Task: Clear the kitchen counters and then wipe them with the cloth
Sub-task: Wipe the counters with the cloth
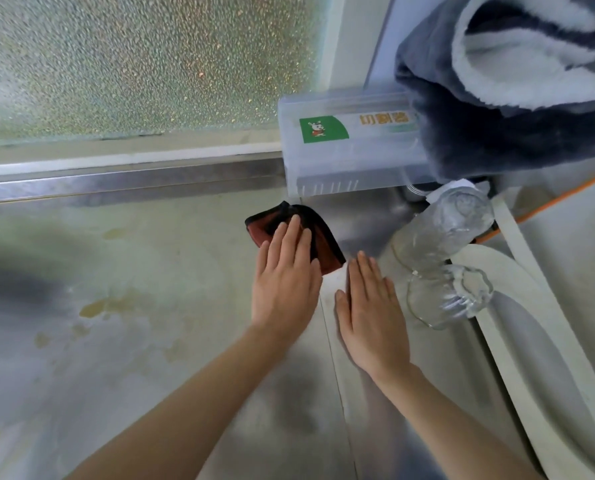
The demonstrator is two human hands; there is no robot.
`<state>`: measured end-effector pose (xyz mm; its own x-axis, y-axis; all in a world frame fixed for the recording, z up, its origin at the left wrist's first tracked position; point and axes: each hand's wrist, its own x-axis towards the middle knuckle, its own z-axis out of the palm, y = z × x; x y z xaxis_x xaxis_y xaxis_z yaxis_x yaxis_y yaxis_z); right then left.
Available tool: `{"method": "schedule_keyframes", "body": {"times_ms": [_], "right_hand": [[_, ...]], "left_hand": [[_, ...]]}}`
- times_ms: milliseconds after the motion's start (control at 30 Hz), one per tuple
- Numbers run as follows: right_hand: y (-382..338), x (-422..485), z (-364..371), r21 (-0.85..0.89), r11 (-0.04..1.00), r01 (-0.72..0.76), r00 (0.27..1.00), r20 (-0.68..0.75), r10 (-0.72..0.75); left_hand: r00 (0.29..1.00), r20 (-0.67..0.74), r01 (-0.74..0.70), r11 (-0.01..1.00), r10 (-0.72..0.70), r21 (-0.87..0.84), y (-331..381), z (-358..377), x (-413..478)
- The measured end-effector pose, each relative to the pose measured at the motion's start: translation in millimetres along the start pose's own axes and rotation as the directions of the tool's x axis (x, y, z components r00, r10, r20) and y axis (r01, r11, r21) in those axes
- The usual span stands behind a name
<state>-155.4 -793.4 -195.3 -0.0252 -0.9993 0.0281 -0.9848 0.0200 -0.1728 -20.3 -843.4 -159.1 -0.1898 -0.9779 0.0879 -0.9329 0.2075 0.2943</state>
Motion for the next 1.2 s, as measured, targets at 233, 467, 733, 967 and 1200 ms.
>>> {"method": "schedule_keyframes", "body": {"times_ms": [233,467,733,967,1200], "right_hand": [[3.6,1.8,4.2,-0.016,1.000,0.005,1.000,0.003,-0.005],[2.0,2.6,0.3,-0.016,1.000,0.008,1.000,0.023,-0.008],[-3.6,1.2,-6.6,0.019,1.000,-0.024,1.000,0.020,0.023],[-82.9,36.4,-1.0,-0.006,0.968,0.250,0.964,0.093,-0.248],[-91.4,58.2,17.5,-0.042,0.986,0.159,0.983,0.103,-0.154]], "left_hand": [[0.988,0.152,0.021,0.995,-0.035,0.093,-26.9,22.0,50.9],[0.970,0.242,-0.054,0.996,0.037,0.065,-29.4,9.6,0.1],[0.967,0.250,-0.090,0.987,0.055,0.132,-85.9,-16.9,-105.4],[0.981,0.192,-0.032,0.997,0.019,0.068,-103.5,-27.6,-95.5],[0.944,0.029,0.326,0.943,-0.329,0.071,-151.0,-16.3,15.2]]}}
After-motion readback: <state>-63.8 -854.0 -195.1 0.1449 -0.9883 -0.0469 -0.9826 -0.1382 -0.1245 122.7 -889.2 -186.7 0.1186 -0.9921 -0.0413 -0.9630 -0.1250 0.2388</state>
